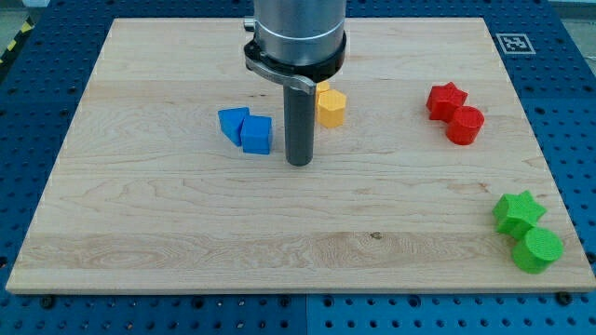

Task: Move the blue blocks to the top center of the board

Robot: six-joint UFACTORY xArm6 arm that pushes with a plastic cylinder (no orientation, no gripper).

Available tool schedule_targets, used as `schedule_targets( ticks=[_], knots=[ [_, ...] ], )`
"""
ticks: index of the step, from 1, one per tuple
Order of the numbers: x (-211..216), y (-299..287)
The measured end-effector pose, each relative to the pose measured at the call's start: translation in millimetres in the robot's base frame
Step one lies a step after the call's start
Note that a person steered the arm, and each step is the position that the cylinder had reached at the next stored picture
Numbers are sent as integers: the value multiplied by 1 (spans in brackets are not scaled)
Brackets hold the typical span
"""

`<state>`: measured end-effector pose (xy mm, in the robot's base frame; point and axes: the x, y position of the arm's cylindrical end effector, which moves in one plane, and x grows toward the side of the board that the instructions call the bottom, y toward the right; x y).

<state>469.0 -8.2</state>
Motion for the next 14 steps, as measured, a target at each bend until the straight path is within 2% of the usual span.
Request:
schedule_targets(
  ticks=[5, 7, 14],
  knots=[
    [-3, -77],
    [-10, -77],
    [-105, -103]
  ],
)
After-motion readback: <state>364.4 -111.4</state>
